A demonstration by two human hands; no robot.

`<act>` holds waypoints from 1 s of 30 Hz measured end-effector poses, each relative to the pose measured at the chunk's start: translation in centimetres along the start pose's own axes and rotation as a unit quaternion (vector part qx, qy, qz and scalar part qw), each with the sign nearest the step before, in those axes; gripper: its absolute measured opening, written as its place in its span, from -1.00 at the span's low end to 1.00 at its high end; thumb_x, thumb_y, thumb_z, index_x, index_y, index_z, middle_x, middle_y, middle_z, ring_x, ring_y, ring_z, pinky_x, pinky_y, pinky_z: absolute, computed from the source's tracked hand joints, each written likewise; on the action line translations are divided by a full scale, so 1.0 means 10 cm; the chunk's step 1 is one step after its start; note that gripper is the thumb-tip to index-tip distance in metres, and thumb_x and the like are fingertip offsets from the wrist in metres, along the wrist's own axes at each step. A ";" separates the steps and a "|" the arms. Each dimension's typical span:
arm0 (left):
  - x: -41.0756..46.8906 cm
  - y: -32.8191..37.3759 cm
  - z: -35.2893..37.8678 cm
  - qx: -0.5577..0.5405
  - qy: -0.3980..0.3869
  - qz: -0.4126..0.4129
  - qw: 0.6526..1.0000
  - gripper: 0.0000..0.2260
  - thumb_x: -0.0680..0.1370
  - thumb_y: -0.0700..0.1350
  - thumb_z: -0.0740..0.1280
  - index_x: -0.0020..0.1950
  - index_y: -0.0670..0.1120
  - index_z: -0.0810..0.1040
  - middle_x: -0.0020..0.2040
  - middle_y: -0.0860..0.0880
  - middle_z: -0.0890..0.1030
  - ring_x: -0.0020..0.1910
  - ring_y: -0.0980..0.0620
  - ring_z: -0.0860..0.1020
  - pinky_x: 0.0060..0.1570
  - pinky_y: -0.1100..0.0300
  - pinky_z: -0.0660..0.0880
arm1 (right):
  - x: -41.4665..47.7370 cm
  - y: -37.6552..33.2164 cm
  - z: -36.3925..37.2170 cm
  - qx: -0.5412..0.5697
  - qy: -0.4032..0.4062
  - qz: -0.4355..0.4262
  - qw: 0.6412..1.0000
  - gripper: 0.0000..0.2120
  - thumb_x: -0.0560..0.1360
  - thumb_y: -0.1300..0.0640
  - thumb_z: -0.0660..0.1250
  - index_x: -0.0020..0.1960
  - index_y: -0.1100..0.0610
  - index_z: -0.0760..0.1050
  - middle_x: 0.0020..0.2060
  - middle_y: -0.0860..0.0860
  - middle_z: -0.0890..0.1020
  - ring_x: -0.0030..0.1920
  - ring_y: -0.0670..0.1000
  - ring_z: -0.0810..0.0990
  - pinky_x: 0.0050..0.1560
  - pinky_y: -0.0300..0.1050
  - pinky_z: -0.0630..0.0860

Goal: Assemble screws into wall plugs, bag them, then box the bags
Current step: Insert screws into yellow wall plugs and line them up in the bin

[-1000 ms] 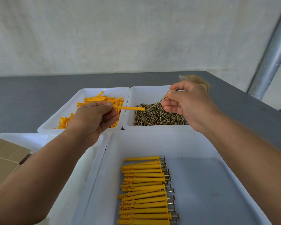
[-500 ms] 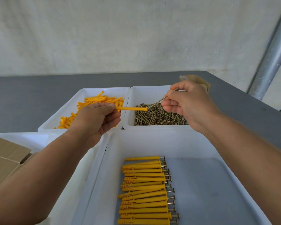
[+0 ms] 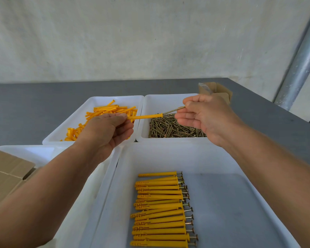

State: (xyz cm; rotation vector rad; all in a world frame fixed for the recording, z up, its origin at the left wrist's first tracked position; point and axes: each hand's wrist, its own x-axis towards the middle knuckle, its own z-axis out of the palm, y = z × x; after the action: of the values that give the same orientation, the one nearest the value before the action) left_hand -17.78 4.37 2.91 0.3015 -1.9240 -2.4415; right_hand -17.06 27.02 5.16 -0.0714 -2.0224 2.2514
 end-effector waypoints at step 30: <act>-0.05 -0.01 0.02 0.058 -0.023 0.024 0.998 -0.93 0.57 -0.20 0.34 -0.11 -0.13 0.58 -0.31 -0.03 0.68 -0.34 0.11 0.66 -0.37 0.25 0.57 | -0.09 0.04 0.02 -0.207 -0.148 0.042 0.966 -0.89 0.54 0.16 0.38 0.02 0.16 0.64 -0.28 0.06 0.63 -0.39 -0.08 0.58 -0.35 -0.24 0.54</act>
State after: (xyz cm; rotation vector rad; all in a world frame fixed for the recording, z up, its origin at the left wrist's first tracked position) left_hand -17.32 4.67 2.89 0.1999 -2.0693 -2.3321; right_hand -16.24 26.70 4.75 0.1576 -2.6667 1.9387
